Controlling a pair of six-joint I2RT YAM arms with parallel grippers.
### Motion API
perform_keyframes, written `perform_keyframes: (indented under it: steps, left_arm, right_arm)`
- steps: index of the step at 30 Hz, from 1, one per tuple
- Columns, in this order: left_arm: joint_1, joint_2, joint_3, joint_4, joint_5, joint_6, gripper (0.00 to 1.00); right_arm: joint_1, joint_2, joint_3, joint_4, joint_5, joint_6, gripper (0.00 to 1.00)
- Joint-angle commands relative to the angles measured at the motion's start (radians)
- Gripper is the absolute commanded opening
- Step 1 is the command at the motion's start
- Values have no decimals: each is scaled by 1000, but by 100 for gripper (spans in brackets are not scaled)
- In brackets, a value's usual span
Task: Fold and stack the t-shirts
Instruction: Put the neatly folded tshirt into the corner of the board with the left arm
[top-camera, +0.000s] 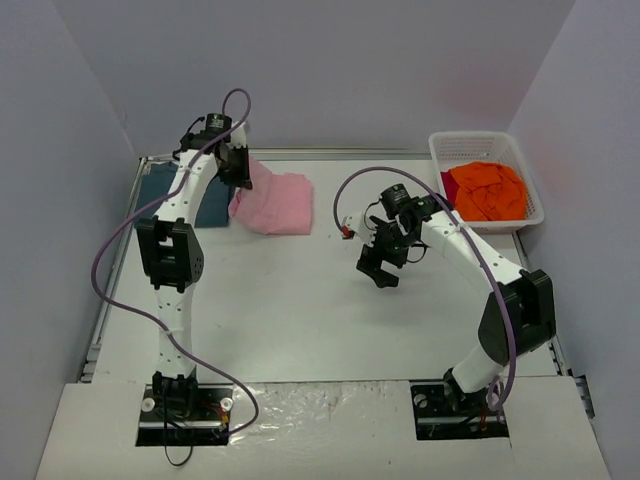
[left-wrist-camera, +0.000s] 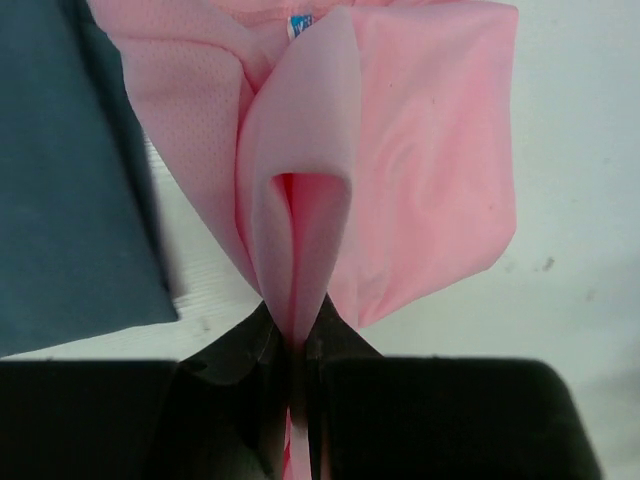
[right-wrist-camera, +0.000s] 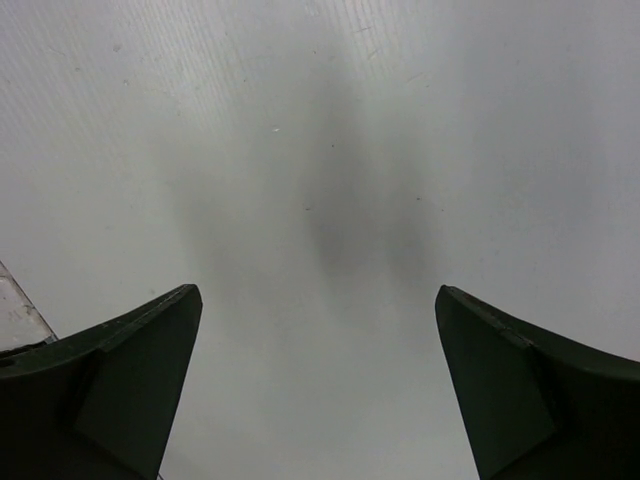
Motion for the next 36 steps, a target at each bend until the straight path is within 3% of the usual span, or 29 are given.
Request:
perform_keyframes:
  steps: [1,8,15,23,36]
  left_arm:
    - [24,7,123,-173,-153,105,2]
    - [52,91,349,-312,-337,269,2]
    - [77,61,342,-262,-426,341,2]
    - [69,13,369,-256,-368,323,2]
    - [46,-73,414,-246,-400,349,2]
  right_arm:
    - [-9,41,-1,-22,-54,-17,100]
    - [-15,104,-29,-18,-92,-21,100]
    - [-15,151,-24,-21,-100,-20,100]
    - [-15,205,-26,-21,-83,-12,100]
    - [-15,265,-19,-22,-69,-9,100]
